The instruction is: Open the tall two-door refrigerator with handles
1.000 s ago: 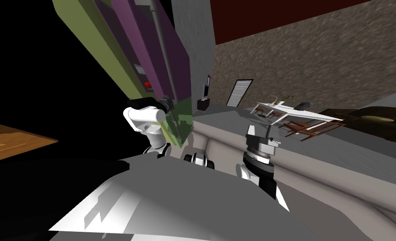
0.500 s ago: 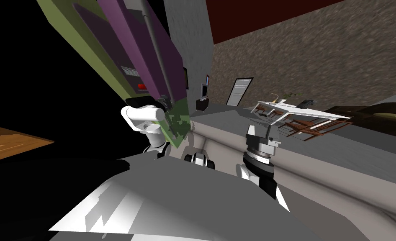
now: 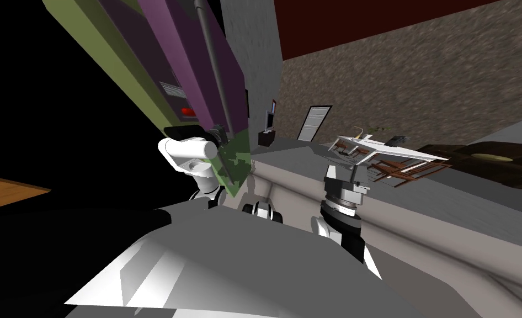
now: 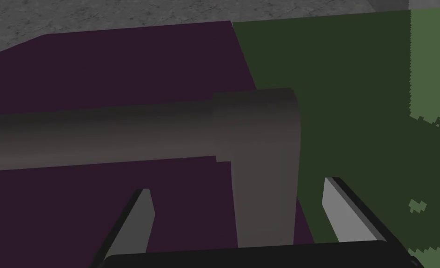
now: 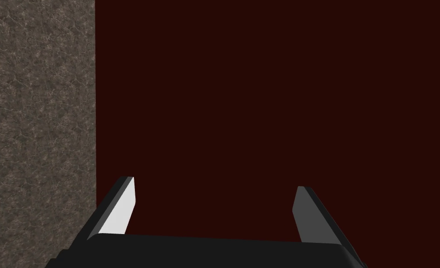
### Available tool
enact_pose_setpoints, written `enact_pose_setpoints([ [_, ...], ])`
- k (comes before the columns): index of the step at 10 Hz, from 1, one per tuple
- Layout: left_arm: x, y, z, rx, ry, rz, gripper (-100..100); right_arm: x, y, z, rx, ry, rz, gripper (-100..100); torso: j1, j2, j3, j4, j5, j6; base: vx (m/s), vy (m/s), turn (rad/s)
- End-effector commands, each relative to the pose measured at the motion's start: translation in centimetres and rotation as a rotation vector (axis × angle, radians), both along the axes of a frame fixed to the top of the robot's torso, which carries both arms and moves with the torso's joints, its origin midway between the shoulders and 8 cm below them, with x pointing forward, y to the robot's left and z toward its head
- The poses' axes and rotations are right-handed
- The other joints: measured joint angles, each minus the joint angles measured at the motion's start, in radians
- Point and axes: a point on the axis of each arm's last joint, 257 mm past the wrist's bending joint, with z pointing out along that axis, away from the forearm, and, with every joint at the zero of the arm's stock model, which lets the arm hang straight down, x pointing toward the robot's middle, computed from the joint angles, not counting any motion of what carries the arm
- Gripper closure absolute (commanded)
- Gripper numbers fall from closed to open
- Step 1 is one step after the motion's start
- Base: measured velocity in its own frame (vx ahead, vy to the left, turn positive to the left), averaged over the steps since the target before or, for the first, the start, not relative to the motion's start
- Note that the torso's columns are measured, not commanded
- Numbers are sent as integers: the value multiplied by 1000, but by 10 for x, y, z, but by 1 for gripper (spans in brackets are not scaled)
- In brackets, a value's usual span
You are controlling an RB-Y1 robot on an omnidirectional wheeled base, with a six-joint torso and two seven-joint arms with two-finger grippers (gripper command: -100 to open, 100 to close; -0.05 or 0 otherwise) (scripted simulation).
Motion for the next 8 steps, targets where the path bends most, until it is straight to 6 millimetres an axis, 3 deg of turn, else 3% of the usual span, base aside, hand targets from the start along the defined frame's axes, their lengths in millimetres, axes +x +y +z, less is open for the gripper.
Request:
enact_pose_setpoints([
  [1,-5,16,0,0,1,51,100,0,0,0,0,0,0,0,1,2,1,1,0,0,116,-216,92],
  [3,-8,24,1,0,0,76,100,0,0,0,0,0,0,0,-15,-4,-3,1,-8,6,112,-277,54],
  [8,-24,63,4,-2,-3,201,100,0,0,0,1,0,0,0,2,-3,-5,5,-5,3,136,-314,45],
])
